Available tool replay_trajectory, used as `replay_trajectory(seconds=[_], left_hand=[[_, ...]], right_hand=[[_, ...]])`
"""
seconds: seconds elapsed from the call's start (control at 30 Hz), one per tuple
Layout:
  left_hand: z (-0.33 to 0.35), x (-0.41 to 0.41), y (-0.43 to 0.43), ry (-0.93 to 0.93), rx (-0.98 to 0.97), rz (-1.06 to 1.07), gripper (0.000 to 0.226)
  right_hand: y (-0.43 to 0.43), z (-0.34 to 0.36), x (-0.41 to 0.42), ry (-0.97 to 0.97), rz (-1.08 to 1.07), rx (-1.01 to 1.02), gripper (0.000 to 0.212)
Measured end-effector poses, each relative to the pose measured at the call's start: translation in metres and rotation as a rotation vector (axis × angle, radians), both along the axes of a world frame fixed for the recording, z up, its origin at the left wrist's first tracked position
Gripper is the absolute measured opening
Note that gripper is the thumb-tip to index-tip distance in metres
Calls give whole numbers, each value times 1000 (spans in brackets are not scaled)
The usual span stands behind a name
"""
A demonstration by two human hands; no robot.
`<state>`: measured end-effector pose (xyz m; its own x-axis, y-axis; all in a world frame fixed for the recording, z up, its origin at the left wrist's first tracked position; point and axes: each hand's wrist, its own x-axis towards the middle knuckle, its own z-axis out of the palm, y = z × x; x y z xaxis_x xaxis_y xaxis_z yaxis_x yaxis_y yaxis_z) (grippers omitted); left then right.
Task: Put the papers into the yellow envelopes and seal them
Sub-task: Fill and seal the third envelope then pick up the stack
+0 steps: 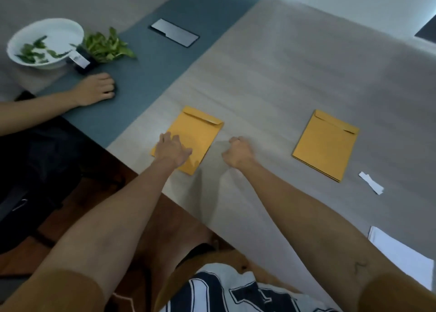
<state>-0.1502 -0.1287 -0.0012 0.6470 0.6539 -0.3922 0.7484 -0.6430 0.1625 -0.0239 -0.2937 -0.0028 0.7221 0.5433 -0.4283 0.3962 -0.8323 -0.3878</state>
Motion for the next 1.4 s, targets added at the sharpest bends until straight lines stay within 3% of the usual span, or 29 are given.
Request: replay_trajectory(seconds=[0.2, 0.3, 0.33, 0.4, 0.47, 0.5, 0.57, 0.73, 0.87, 1.03, 1.2, 1.3, 1.4], left_hand=[[-12, -39, 35, -81, -178, 206, 80], [-14, -42, 43, -123, -227, 216, 67], [-15, -42, 45, -129, -224, 211, 63], [-16, -40, 45, -139, -205, 223, 64], [-15, -34, 44, -131, -187, 246, 66], [-14, -31, 44, -127, -189, 254, 64], [-13, -25, 42, -103, -194, 257, 55], [-11, -22, 45, -72, -122, 306, 47], [-9, -22, 47, -13, -87, 267, 21], [-6, -21, 45, -115, -126, 327, 22], [3, -20, 47, -360, -272, 517, 29], [6, -17, 48, -465, -489, 492, 29], [7, -12, 37, -430, -695, 405, 30]], right_hand=[[34, -3, -31, 249, -121, 110, 44], [43, -6, -35, 293, -186, 168, 15], [45, -5, -36, 306, -210, 186, 22], [50, -1, -37, 364, -262, 217, 12], [54, -2, -34, 430, -325, 214, 36], [55, -1, -34, 459, -353, 216, 38], [58, -1, -33, 493, -384, 225, 19], [61, -6, -29, 523, -505, 268, 16], [58, -8, -28, 566, -565, 294, 11], [57, -9, -29, 574, -621, 321, 14], [51, -8, -30, 546, -607, 360, 15], [38, -7, -29, 497, -617, 381, 20], [13, -8, -24, 446, -654, 366, 16]])
